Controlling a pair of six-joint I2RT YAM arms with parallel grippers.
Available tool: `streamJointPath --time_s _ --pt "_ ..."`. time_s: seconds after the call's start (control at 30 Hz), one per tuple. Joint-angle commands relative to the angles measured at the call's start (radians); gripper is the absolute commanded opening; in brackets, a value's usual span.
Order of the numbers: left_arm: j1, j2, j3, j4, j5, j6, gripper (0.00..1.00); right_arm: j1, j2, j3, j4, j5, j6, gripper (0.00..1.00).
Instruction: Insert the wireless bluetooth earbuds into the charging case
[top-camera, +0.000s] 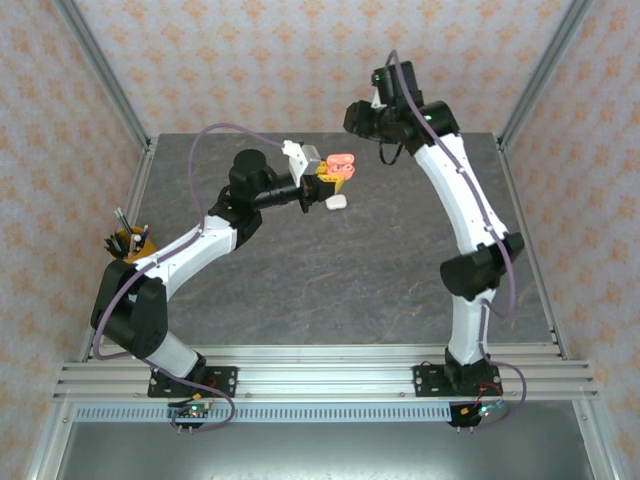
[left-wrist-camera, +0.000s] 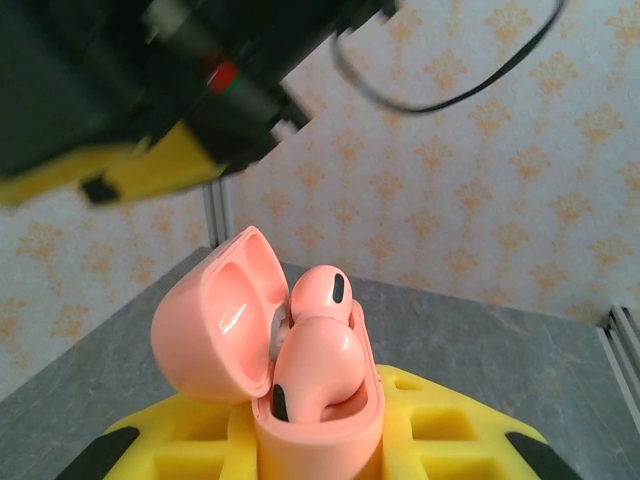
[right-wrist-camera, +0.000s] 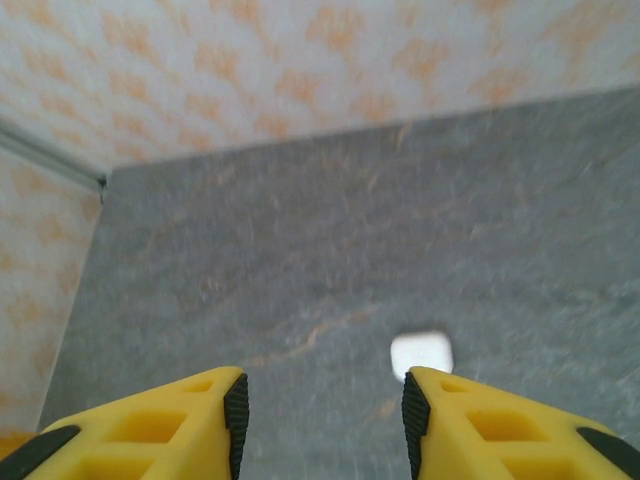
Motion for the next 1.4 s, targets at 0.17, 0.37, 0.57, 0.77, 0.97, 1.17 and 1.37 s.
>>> streamJointPath --time_s 0.17,0.37,0.57,0.77,0.97,1.17,1.37 --pt "-0.011 0.05 0.072 -0.04 0.009 0.035 0.0 0.041 -0.018 -0.005 -0.197 -0.163 -0.078 0.38" --pt "-0.01 0.099 0.098 -0.013 -0.035 -0.001 0.0 0.058 -0.22 -0.277 -0.1 -0.088 -0.06 0.36" --pt "-0.011 0.158 0.103 -0.013 -0.032 -0.087 0.0 -0.029 -0.388 -0.557 0.045 0.203 0.125 0.42" --pt "-0.038 0.264 0.114 -0.179 -0.118 -0.339 0.0 -0.122 -0.478 -0.845 0.179 0.187 0.238 0.42" --pt "-0.046 0.415 0.176 -0.447 -0.098 -0.582 0.0 -0.123 -0.517 -1.013 0.247 0.214 0.288 0.42" --pt "-0.068 0.441 0.137 -0.533 -0.165 -0.619 0.0 -0.124 -0.521 -1.077 0.274 0.233 0.31 0.43" --pt "-0.068 0.498 0.196 -0.696 -0.242 -0.613 0.12 -0.125 -0.523 -1.074 0.272 0.247 0.309 0.46"
